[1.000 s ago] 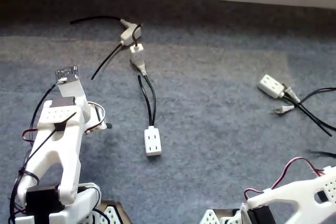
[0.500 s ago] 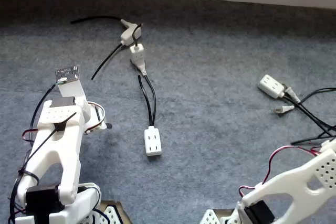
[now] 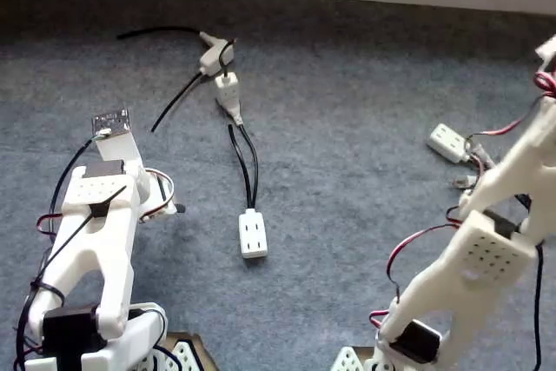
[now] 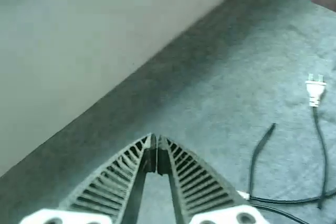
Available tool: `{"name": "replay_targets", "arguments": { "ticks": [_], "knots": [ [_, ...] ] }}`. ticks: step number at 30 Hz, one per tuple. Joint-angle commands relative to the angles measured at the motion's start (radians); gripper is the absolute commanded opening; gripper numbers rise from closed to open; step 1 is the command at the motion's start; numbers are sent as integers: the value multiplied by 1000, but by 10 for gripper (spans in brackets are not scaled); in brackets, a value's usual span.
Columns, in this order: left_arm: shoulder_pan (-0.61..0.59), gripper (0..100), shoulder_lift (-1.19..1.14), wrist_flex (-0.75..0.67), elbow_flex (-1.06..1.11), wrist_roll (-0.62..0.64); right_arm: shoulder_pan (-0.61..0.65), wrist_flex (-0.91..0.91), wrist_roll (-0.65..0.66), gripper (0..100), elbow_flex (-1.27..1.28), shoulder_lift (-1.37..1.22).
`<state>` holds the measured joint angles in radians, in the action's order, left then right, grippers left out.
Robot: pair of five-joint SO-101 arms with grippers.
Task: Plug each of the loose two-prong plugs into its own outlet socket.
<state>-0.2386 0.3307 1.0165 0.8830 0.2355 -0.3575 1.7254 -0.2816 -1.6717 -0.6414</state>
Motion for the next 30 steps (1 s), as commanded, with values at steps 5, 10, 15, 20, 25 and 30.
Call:
{"name": "replay_targets", "arguments": {
  "ticks": [5, 10, 15, 20, 25, 30],
  "knots": [
    [15, 259, 8, -23, -5, 5, 384, 44, -15, 19, 292, 177],
    [15, 259, 8, -31, -4, 5, 615, 41, -121, 19, 616, 272],
    [15, 259, 7, -31, -4, 5, 696, 27, -150, 19, 828, 280],
    [15, 259, 7, -31, -4, 5, 780, 19, -158, 19, 949, 285],
    [15, 259, 8, -32, -4, 5, 970, -47, -189, 19, 978, 280],
    [10, 259, 10, -32, -4, 5, 1116, -196, -130, 19, 1136, 280]
  ]
}}
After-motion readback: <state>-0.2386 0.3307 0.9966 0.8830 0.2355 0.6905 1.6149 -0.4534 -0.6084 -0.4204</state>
